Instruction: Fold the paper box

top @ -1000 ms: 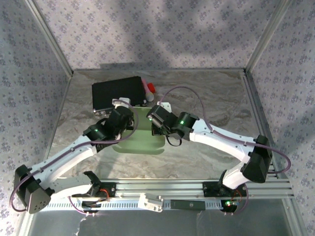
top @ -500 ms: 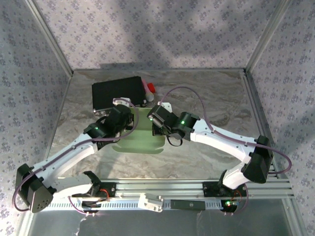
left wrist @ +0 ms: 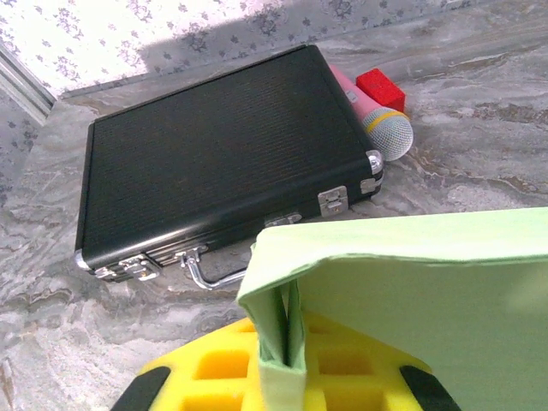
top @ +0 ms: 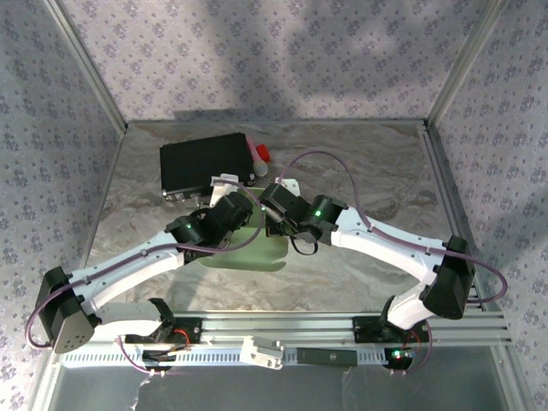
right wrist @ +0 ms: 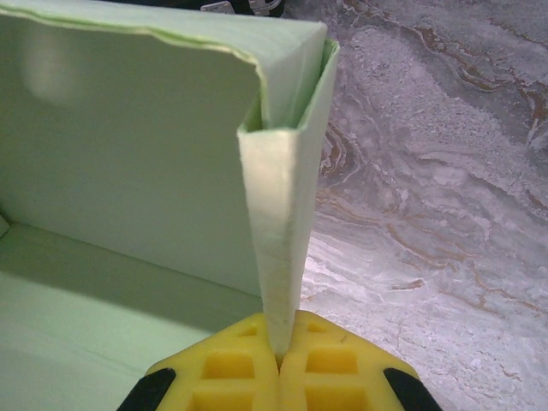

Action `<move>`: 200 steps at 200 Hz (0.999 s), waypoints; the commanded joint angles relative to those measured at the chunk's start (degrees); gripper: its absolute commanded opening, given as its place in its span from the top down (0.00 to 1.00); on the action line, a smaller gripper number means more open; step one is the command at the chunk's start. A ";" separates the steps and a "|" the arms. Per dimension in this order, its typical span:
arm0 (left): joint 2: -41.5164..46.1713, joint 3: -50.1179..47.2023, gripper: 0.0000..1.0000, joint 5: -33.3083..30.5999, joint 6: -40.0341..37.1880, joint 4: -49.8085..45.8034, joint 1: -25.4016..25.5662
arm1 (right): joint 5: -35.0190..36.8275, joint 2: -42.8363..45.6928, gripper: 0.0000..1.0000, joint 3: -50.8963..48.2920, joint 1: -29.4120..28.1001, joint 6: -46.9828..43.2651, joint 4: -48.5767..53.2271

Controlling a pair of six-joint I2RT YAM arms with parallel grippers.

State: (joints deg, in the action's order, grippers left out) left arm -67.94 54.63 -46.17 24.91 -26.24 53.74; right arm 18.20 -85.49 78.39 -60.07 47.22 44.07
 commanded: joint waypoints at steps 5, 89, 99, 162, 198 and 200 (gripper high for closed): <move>2.44 -0.65 0.82 10.70 -2.46 4.21 -1.53 | -0.27 1.89 1.00 -0.38 -0.38 0.98 -3.00; 9.74 0.48 0.52 23.76 -2.59 -1.12 -5.57 | 0.12 2.18 1.00 -0.58 0.22 1.19 -3.20; 10.31 0.48 0.50 23.82 -2.48 -1.42 -5.61 | 0.20 2.09 1.00 -0.60 0.21 1.19 -3.12; 16.30 -0.15 0.34 30.84 -3.54 -2.46 -5.80 | -0.06 2.09 1.00 -1.16 0.58 1.03 -2.90; 20.80 0.13 0.35 39.52 -3.90 -6.19 -9.93 | -0.65 2.13 1.00 -1.45 1.08 0.80 -3.31; 21.00 0.08 0.35 39.68 -3.90 -6.59 -10.38 | -0.69 2.14 1.00 -1.48 1.07 0.78 -3.30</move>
State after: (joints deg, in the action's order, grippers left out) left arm -49.39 53.52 -14.02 21.93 -29.30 46.30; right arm 17.91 -84.55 77.49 -59.48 47.40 41.45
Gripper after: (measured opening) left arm 0.670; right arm 0.060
